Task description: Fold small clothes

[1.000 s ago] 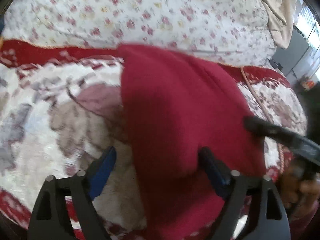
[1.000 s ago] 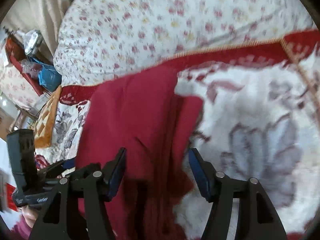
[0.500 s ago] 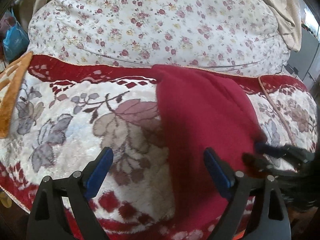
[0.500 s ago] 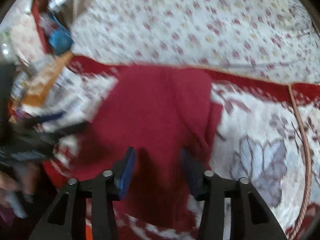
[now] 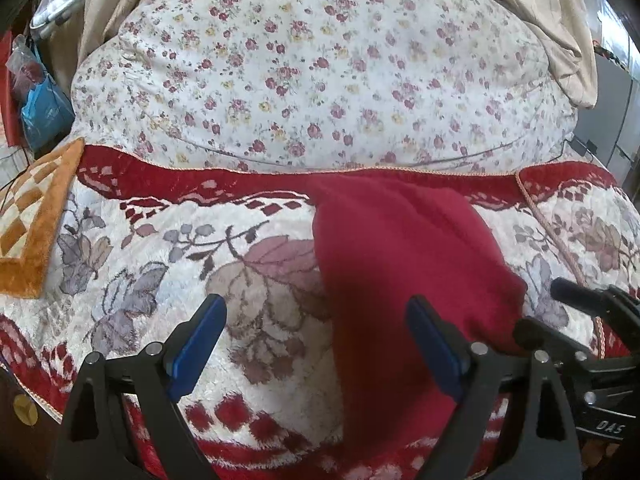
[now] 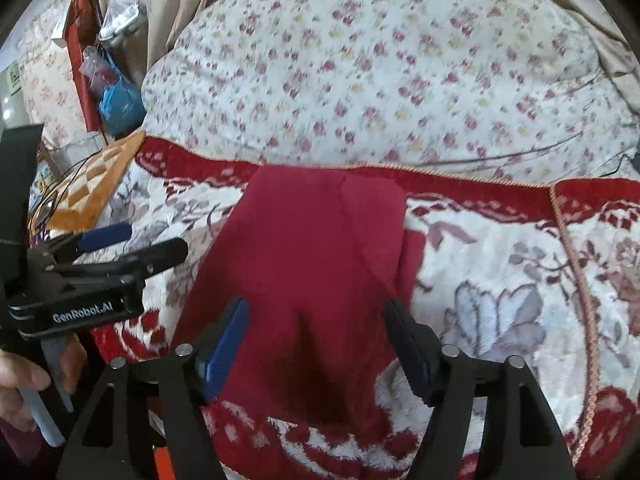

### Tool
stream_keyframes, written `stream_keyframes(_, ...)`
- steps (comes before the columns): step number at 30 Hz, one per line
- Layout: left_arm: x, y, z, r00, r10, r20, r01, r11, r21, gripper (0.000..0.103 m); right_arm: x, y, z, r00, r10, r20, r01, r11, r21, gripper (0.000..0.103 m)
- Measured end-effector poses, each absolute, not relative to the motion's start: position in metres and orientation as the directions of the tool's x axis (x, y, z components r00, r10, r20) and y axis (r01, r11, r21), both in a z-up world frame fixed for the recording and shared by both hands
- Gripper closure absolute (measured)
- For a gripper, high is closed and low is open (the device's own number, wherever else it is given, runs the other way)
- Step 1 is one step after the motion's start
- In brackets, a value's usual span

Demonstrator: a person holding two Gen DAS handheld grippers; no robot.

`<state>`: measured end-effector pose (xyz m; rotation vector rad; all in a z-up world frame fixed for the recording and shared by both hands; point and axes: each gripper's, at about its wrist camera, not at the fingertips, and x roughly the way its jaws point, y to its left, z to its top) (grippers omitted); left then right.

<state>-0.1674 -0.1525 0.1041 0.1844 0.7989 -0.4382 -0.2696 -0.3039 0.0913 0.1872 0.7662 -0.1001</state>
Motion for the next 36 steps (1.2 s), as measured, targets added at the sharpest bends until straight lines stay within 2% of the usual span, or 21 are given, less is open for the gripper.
stream_keyframes(2, -0.169, -0.153, 0.107, 0.628, -0.304, -0.716, 0.438, 0.899, 0.003, 0.012, -0.269, -0.305, 0.094, 0.726, -0.031, -0.687, 0.174, 0.975, 0.139, 0.017)
stream_keyframes(16, -0.169, -0.157, 0.113, 0.654, -0.299, -0.695, 0.441, 0.897, 0.030, 0.012, -0.260, -0.313, 0.095, 0.711, -0.059, -0.701, 0.230, 0.961, 0.152, 0.011)
stream_keyframes(36, -0.163, -0.158, 0.107, 0.651, -0.292, -0.701, 0.435, 0.900, 0.030, 0.012, -0.254, -0.317, 0.080, 0.679, -0.045, -0.732, 0.243, 0.956, 0.166, 0.010)
